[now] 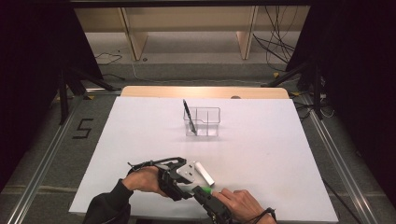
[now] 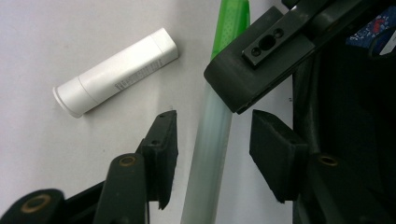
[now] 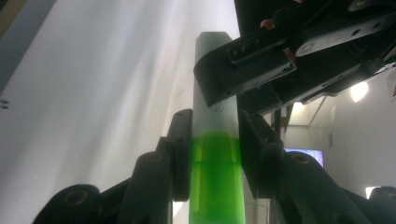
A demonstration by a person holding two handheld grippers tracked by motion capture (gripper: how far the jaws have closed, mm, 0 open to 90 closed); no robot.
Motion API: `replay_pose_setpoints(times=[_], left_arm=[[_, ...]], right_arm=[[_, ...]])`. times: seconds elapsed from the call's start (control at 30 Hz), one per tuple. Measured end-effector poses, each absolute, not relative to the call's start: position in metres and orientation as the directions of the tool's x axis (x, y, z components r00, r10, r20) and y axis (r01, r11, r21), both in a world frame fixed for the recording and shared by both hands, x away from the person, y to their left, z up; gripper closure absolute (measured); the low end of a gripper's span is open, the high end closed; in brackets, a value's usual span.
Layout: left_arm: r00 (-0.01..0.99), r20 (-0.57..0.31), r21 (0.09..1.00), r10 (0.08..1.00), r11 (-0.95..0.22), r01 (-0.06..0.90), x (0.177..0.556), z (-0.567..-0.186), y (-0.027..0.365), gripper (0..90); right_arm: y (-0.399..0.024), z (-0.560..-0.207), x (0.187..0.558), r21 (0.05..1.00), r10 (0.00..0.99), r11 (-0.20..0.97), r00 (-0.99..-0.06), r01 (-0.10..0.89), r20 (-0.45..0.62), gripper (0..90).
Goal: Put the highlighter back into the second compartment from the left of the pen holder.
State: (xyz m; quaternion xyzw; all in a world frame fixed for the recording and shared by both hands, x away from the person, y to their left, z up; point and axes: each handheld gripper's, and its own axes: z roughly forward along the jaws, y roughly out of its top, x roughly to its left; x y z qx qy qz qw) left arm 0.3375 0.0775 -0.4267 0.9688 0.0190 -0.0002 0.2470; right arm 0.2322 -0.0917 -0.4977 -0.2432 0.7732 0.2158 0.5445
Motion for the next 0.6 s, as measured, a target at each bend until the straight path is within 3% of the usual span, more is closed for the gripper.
replay_pose_setpoints(times=[0.6], left_arm=[[0.999,-0.035,0.436,-0.011,-0.9,0.006,0.3398,-0.4297,0.0715,64.2]], right_arm=[[-0.09,-0.4997,0.23,0.068,-0.152,0.781,-0.295,-0.62,-0.943,67.5]])
